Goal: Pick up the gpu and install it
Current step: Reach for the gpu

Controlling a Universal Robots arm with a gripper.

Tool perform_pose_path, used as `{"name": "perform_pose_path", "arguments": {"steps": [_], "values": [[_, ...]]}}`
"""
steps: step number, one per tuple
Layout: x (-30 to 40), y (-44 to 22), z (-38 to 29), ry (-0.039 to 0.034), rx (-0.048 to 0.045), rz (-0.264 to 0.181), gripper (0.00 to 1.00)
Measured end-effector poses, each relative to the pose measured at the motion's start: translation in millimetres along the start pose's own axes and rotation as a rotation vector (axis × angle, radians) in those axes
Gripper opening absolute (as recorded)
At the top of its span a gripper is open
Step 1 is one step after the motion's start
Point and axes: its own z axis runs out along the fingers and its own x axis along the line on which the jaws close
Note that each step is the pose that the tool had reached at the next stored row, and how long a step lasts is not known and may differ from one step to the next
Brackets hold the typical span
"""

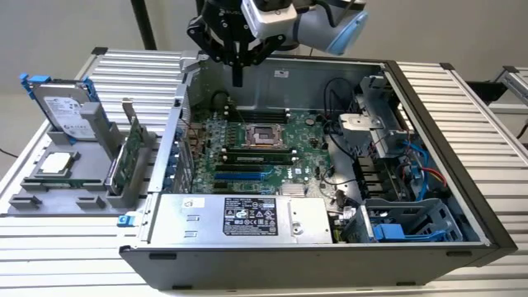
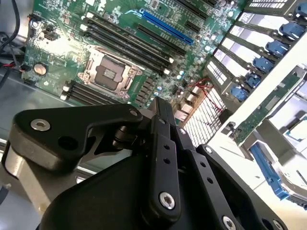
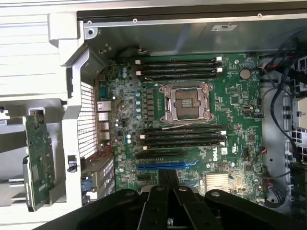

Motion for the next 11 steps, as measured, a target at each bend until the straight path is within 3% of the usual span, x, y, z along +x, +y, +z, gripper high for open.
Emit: {"name": "perform_pose_path", "arguments": {"steps": [11], "values": [[10.5,-0.9,-0.3,0.0001,0.0001,0.0,0.0]]}}
